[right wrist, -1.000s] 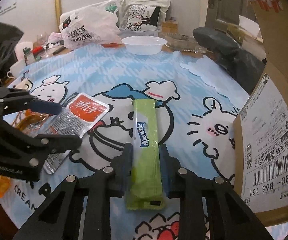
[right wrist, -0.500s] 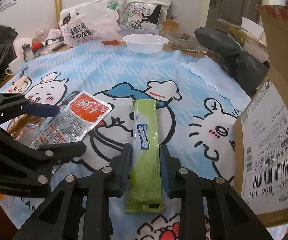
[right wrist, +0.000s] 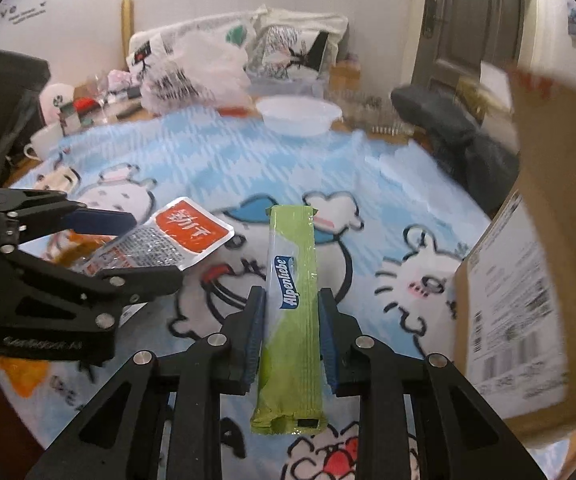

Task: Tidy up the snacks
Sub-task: 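Lift the green wafer stick with the right gripper while the left lifts the sauce packet, then drop the wafer stick and sauce packet into the box with both grippers, then move the right gripper to the orange dried-fruit bag and grasp it, then carry the orange bag over the box with the right gripper and release it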

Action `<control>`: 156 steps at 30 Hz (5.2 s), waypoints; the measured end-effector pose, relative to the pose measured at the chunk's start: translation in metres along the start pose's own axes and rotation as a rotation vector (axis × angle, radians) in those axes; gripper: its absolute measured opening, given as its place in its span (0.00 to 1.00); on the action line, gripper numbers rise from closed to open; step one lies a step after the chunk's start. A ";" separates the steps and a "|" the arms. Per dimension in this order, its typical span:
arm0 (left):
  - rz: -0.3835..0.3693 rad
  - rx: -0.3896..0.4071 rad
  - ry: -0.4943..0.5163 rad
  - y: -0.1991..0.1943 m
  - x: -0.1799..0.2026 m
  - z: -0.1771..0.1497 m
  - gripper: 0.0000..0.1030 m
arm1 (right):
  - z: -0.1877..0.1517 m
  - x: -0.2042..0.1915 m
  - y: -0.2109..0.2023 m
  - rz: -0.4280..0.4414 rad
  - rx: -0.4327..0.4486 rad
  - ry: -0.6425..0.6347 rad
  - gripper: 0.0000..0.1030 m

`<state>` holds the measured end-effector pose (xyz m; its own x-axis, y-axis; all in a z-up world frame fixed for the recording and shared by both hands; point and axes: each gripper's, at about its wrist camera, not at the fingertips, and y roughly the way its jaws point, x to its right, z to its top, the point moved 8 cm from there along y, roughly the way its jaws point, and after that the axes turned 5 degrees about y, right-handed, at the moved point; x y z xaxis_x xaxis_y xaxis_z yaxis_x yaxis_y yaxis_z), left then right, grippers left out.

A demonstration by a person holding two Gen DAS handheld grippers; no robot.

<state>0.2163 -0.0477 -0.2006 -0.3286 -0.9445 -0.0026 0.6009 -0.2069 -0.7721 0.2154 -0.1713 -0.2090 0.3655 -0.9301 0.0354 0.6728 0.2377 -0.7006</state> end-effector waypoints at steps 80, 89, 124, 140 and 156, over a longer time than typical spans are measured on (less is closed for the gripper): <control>-0.237 0.171 0.187 -0.095 0.183 0.164 0.77 | 0.025 0.186 -0.135 -0.087 0.140 0.214 0.29; -0.105 0.216 0.112 -0.145 0.082 0.114 0.78 | 0.054 0.087 -0.157 0.091 0.204 0.079 0.37; -0.089 0.063 -0.224 -0.073 -0.119 -0.095 0.78 | -0.036 -0.188 0.018 0.287 -0.155 -0.085 0.79; -0.141 0.071 -0.212 -0.071 -0.100 -0.088 0.78 | -0.036 -0.157 0.011 0.230 -0.122 -0.169 0.44; -0.258 0.178 -0.195 -0.114 -0.063 -0.052 0.49 | 0.001 -0.159 -0.055 0.381 0.013 -0.129 0.42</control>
<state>0.1305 0.0490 -0.1450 -0.3513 -0.8826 0.3123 0.6391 -0.4698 -0.6089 0.1205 -0.0364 -0.1753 0.6674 -0.7323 -0.1354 0.4816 0.5631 -0.6716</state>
